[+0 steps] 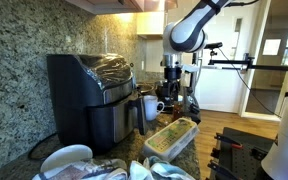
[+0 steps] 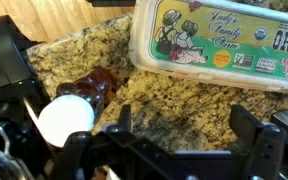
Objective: Move the white mug to the left
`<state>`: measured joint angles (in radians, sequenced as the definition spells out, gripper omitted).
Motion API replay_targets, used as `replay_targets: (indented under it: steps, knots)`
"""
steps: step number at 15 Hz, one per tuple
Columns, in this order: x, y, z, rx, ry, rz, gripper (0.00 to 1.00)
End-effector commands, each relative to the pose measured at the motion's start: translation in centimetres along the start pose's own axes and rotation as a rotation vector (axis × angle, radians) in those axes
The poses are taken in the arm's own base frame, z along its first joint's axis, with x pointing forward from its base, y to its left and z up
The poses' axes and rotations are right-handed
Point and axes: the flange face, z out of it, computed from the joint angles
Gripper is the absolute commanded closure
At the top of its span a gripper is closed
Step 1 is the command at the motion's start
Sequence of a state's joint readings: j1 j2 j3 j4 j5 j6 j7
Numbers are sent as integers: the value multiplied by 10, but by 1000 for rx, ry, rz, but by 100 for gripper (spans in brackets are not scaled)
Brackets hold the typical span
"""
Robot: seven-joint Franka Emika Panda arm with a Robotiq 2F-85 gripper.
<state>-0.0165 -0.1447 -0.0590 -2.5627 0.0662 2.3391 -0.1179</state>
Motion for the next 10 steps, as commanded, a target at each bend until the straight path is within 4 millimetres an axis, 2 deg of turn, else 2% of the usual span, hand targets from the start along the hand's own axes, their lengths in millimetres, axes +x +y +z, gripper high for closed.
replay_targets:
  steps: [1,6,10]
  knots:
    - [7,-2,3,8,-11,-52,0]
    - [30,2,11,7,-30,-147,0]
    - [56,19,26,6,-52,-190,0]
